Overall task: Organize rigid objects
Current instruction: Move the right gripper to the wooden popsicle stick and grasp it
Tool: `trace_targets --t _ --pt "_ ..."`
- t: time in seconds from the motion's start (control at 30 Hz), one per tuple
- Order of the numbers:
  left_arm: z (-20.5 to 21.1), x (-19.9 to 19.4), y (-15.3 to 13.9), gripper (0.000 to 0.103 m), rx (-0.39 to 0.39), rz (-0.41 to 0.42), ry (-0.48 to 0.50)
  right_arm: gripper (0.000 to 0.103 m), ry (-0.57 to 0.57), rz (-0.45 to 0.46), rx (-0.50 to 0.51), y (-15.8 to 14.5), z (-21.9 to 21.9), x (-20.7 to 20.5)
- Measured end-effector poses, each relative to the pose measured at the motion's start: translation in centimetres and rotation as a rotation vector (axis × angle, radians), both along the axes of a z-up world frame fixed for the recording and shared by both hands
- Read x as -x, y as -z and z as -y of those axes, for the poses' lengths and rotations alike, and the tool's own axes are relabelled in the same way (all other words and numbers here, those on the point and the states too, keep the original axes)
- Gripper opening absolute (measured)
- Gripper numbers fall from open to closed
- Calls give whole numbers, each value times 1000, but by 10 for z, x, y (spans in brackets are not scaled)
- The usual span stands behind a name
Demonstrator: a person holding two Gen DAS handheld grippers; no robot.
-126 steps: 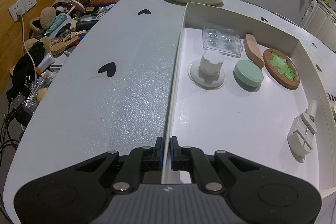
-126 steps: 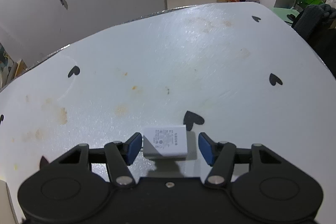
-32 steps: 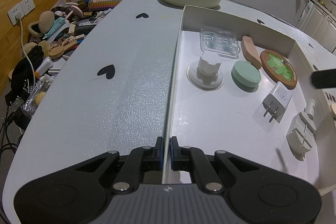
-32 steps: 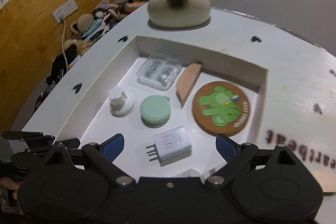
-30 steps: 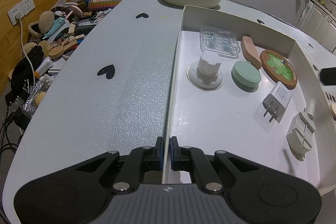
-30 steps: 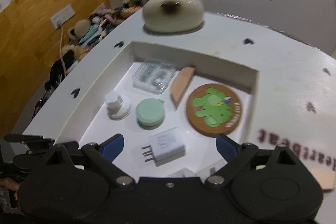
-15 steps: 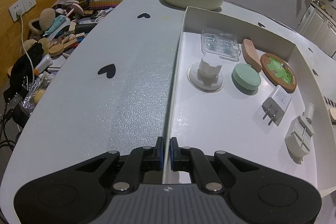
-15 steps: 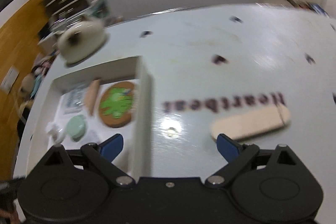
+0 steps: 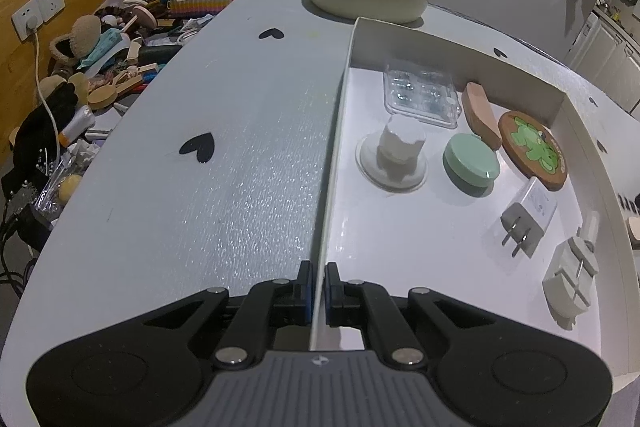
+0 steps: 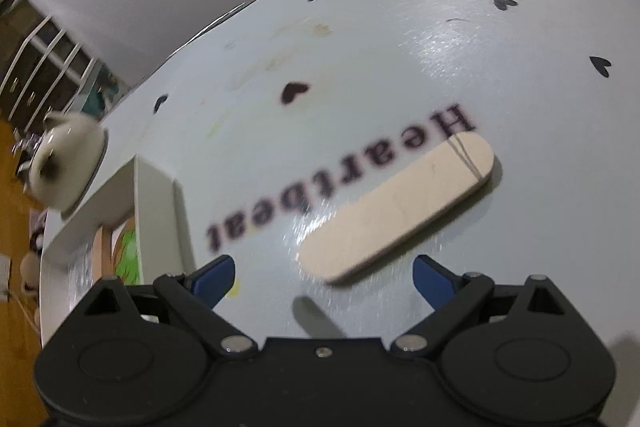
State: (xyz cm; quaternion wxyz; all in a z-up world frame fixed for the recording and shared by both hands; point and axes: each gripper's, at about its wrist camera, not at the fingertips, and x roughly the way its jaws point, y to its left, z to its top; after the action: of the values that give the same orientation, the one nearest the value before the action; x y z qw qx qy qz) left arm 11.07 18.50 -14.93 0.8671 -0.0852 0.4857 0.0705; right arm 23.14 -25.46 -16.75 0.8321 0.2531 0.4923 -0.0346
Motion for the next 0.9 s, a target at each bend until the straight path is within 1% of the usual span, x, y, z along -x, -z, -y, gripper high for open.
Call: trace_targets --t 0.13,0.27,0.4,0.47,0.53,0.57,0.6,0.63,0.7,0.73,0.77,0.9 --pt "-1 -2 0 5 2 -3 -1 98 34 4 3 5 7 -16" --pt "1 -3 -1 6 -4 -8 -7 98 13 6 42 6 4 -35" --pt "1 -2 -1 6 -7 -12 -12 98 -8 4 102 6 -3 -55" --pt "1 -3 -1 7 -6 -13 -14 96 -20 -8 155 6 -7 -64" --pt "0 -3 -2 7 -5 -13 -15 92 -35 -22 219 7 -11 -73" --pt "0 -3 -2 7 -5 -13 -16 87 -44 -27 248 7 -12 -76" --pt "0 -3 -1 7 -5 -13 -16 79 -56 -32 278 6 -14 -79" --pt "0 -3 -2 7 -6 -13 -15 75 -68 -35 301 6 -15 -80" --pt "0 -2 -2 7 -7 -12 -15 58 -94 -36 347 5 -16 -79" --pt "0 -3 -2 7 -6 -12 -15 54 -105 -34 362 4 -16 -77" --pt "0 -2 -2 7 -6 -12 -15 47 -115 -31 373 4 -16 -74" --pt "0 -3 -2 7 -8 -11 -14 42 -160 -17 374 2 -18 -59"
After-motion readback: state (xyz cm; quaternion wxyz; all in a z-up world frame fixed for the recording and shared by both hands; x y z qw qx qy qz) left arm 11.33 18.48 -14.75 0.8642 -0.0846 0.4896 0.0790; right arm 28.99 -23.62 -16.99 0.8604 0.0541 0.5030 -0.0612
